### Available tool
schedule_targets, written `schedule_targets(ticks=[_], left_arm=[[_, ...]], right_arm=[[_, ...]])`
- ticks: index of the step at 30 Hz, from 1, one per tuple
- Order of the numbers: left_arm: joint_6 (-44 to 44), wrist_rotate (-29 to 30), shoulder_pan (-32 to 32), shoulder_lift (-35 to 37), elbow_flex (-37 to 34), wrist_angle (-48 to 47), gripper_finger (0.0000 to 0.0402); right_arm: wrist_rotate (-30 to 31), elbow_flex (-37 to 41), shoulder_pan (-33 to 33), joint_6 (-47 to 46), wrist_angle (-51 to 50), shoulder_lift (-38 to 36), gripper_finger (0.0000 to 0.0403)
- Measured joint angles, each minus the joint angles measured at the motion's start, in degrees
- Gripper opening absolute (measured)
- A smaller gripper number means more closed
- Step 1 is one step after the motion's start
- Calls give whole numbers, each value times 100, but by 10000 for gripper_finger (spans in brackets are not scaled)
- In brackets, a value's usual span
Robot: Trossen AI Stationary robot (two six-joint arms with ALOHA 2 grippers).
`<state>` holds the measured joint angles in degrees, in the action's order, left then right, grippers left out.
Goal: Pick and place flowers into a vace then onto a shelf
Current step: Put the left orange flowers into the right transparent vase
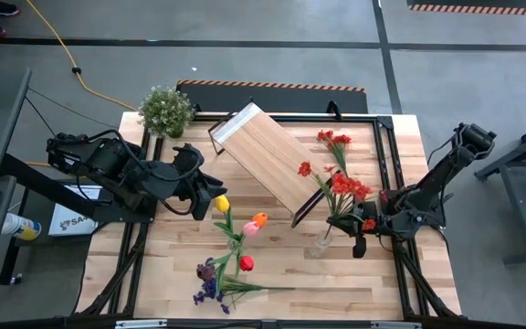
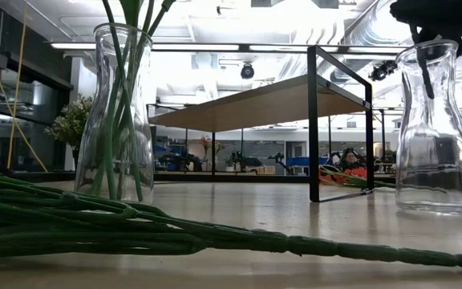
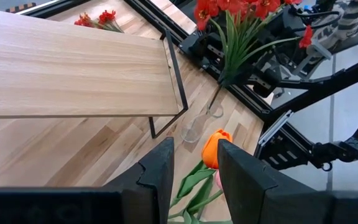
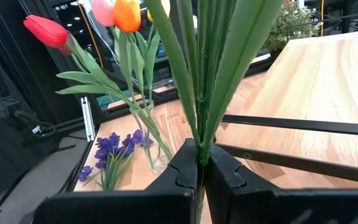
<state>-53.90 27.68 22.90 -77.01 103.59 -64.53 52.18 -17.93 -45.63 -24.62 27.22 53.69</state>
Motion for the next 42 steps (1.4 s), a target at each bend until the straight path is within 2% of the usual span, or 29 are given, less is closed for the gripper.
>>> schedule_targets(ticks=[31, 34, 42], left_arm=[[93, 0, 0, 0, 0, 6, 156], [93, 0, 0, 0, 0, 9, 156], [93, 0, 0, 0, -1, 25, 156]], right_arm=[[-542, 11, 2, -302, -173, 0, 18], [-569, 11, 2, -381, -174, 0, 35], [-618, 11, 2, -363, -175, 0, 119]])
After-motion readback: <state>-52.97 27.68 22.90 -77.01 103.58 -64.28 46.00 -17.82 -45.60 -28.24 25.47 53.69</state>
